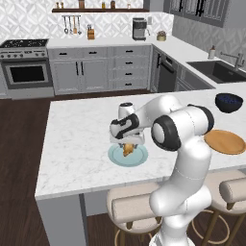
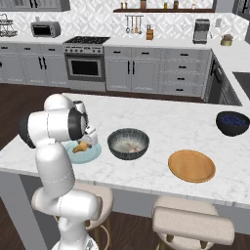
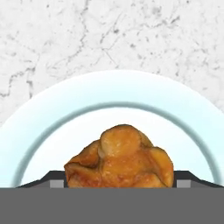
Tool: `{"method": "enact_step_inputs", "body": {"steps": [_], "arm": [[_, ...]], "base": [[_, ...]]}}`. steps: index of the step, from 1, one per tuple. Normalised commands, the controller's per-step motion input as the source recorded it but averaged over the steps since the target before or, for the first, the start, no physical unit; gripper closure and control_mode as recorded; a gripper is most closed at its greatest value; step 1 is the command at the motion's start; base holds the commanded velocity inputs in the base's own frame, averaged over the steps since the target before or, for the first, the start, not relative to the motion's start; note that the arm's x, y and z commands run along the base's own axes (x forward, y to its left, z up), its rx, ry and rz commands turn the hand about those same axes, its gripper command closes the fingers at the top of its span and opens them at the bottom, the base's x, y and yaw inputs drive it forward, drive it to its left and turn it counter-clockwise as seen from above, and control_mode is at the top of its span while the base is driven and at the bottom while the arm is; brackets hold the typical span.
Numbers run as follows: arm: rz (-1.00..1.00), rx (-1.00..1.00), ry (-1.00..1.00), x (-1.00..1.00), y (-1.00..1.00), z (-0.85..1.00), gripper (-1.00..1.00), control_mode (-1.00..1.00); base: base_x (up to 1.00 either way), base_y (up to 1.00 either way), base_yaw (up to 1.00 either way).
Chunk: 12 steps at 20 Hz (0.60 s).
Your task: Pick the chicken drumstick and garlic from their plates and place them in the bowl. Then put the bowl in the fridge.
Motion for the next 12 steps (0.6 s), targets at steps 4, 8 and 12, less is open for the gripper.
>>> {"method": "enact_step_inputs", "body": {"steps": [4,8,12], "arm": [[-0.11,-0.07,-0.15,-0.17,0.00,0.62,1.00,-1.00],[-0.09,-0.09,-0.20,-0.26,-0.18,0.97,1.00,-1.00],[-0.16,0.01,-0.16,-0.15,-0.51,1.00,1.00,-1.00]], "base": [[0.00,0.00,0.00],[0.00,0.00,0.00],[0.00,0.00,0.00]]}}
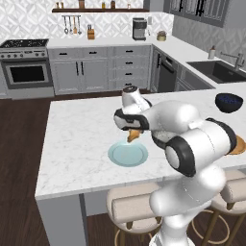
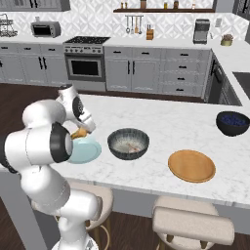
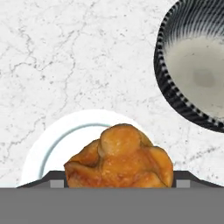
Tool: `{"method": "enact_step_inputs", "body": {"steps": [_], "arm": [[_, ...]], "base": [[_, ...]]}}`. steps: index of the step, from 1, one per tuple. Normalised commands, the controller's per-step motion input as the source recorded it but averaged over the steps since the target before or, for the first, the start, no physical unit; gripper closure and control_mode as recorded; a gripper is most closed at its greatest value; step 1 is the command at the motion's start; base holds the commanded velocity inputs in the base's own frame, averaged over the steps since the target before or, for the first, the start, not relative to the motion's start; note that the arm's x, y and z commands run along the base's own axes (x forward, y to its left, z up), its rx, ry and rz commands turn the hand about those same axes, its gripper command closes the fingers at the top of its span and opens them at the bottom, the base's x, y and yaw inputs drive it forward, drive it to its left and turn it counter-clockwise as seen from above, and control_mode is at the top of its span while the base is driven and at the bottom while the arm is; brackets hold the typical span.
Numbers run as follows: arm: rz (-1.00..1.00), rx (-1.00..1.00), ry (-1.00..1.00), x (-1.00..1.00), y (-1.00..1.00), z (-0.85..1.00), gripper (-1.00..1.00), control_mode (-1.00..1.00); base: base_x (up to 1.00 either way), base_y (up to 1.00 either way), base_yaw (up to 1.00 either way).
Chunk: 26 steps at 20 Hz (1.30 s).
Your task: Pick the chicken drumstick and garlic from their plates and place them in the bowl. Then put the bowl in the fridge.
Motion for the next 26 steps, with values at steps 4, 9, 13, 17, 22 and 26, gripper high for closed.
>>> {"method": "enact_step_inputs", "body": {"steps": [4,9,13,17,22,26], "arm": [[-0.18,0.10,-0.09,-0.10,-0.97,0.93,1.00,-1.00],[-0.12,0.17,-0.13,-0.36,-0.98,0.44,1.00,-1.00],[-0.07,0.10,0.02,-0.05,-0.97,-0.17,1.00,-1.00],[-0.10,-0.02,0.12,0.30,-0.50,-0.20,1.00,-1.00],[-0.09,-0.04,0.06,0.24,-0.40,-0.27,1.00,-1.00],[0.00,0.00,0.00,0.23,-0.31,-0.23,1.00,-1.00]], "base": [[0.00,0.00,0.00],[0.00,0.00,0.00],[0.00,0.00,0.00],[0.00,0.00,0.00],[0.00,0.00,0.00],[0.00,0.00,0.00]]}}
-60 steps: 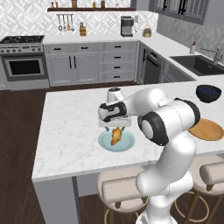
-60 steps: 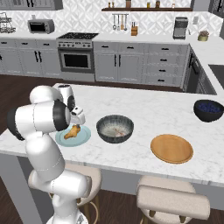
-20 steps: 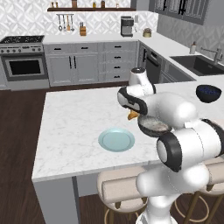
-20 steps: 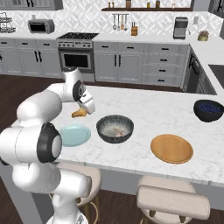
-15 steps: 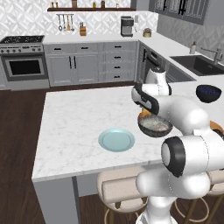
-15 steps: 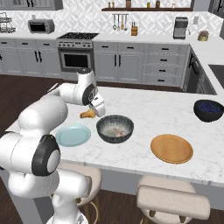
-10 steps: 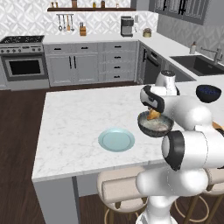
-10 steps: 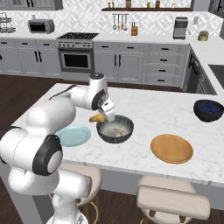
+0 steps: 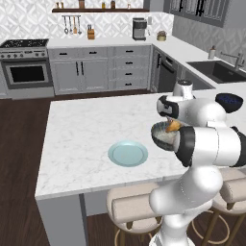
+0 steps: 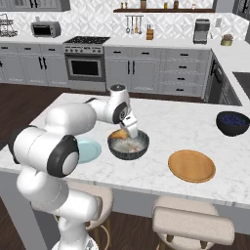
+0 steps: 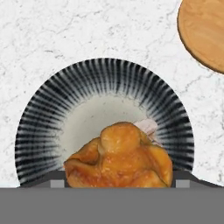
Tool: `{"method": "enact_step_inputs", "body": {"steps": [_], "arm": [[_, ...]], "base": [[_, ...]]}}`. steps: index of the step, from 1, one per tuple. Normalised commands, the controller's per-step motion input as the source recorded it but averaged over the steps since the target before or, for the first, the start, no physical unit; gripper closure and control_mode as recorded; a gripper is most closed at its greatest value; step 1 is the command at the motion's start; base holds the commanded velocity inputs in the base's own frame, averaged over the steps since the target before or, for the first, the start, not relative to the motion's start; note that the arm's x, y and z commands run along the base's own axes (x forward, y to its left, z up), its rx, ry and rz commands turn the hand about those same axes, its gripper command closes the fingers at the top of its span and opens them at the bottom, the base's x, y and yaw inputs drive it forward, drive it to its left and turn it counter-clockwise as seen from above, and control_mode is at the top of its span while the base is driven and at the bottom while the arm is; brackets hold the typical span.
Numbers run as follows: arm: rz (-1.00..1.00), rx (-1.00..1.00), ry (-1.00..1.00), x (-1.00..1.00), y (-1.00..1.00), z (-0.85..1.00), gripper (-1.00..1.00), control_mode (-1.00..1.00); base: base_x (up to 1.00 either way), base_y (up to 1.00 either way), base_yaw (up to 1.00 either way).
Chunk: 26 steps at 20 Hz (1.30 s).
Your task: Pick the chicken drumstick and garlic from their plates and place them in the bowl. Then put the bowl in the fridge.
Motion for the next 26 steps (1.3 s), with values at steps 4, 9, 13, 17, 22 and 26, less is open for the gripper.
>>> {"method": "enact_step_inputs", "body": {"steps": [4,9,13,17,22,26], "arm": [[0.00,0.02,0.00,0.02,0.00,-0.34,1.00,-1.00],[0.00,0.01,0.00,0.21,0.00,-0.10,-1.00,-1.00],[0.00,0.00,0.00,0.10,0.00,0.00,-1.00,-1.00],[0.00,0.00,0.00,0.00,0.00,0.00,-1.00,-1.00],[-0.01,0.00,-0.01,-0.16,-0.07,0.10,-1.00,-1.00],[0.00,0.01,0.00,-0.37,-0.48,0.18,-1.00,-1.00]], "base": [[0.00,0.00,0.00],[0.00,0.00,0.00],[0.00,0.00,0.00],[0.00,0.00,0.00],[0.00,0.00,0.00],[0.00,0.00,0.00]]}}
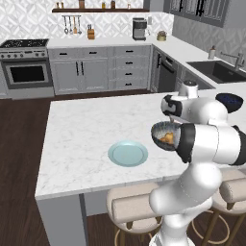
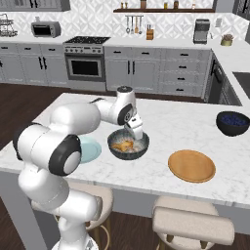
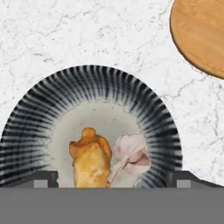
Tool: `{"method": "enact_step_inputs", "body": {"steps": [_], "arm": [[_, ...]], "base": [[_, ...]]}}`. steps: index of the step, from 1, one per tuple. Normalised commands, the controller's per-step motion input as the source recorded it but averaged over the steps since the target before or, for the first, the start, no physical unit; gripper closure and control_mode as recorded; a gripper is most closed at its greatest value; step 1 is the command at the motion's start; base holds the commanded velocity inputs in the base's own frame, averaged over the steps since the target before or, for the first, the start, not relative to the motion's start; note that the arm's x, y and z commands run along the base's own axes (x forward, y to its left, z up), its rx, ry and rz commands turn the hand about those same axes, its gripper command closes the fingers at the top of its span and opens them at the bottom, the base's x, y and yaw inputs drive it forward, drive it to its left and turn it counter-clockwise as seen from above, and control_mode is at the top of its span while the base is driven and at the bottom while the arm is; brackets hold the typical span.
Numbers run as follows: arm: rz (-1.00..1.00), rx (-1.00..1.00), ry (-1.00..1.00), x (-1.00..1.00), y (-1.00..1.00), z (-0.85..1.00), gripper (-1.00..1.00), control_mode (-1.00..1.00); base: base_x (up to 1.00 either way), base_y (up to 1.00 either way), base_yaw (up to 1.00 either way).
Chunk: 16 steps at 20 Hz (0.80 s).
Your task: Pick the chicken drumstick and garlic from their plates and place them in the bowl. Then put the bowl in the fridge.
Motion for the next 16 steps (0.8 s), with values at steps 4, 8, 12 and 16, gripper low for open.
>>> {"method": "enact_step_inputs", "body": {"steps": [4,8,12,16], "arm": [[0.10,0.11,0.03,-0.16,-0.56,0.00,-1.00,-1.00],[0.12,0.11,0.11,-0.01,-0.51,-0.16,-1.00,-1.00],[0.16,0.07,0.00,-0.65,-0.20,0.00,-1.00,-1.00],[0.20,0.01,0.03,-0.16,0.01,-0.17,-1.00,-1.00]], "base": [[0.00,0.00,0.00],[0.00,0.00,0.00],[0.00,0.00,0.00],[0.00,0.00,0.00]]}}
